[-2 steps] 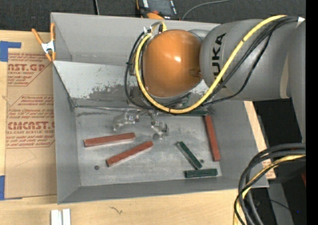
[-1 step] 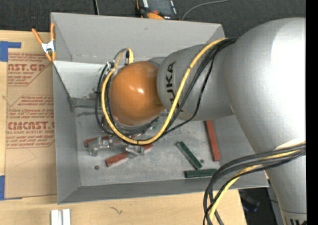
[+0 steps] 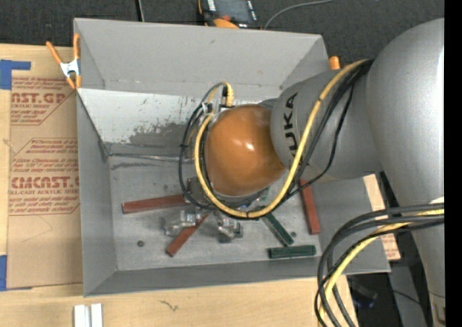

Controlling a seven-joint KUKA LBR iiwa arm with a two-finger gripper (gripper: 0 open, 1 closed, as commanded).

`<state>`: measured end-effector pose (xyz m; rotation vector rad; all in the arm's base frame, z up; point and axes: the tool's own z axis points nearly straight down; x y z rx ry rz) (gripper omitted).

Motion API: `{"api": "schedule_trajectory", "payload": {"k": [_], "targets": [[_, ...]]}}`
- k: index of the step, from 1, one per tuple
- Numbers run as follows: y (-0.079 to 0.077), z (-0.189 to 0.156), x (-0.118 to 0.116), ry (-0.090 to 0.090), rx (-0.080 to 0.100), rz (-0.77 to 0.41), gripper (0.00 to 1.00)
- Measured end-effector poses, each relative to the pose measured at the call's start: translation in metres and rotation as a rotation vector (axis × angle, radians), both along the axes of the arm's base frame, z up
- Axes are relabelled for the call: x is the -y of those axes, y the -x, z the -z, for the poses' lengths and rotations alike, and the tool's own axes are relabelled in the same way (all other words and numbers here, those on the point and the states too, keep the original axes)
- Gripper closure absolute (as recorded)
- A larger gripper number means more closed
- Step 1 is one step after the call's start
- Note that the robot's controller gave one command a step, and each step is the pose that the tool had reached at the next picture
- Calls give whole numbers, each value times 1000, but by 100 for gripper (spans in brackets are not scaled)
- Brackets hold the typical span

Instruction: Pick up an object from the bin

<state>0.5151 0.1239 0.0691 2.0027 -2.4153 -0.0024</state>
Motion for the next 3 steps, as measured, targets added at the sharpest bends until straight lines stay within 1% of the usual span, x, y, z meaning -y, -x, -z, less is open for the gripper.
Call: {"api": "schedule_trajectory", "payload": {"k": [1, 2, 3], "targets": [[-1, -1, -4, -4, 4, -5, 100], [1, -107, -16, -5, 10, -205, 100], [-11, -378, -14, -6, 15, -141, 100]]}}
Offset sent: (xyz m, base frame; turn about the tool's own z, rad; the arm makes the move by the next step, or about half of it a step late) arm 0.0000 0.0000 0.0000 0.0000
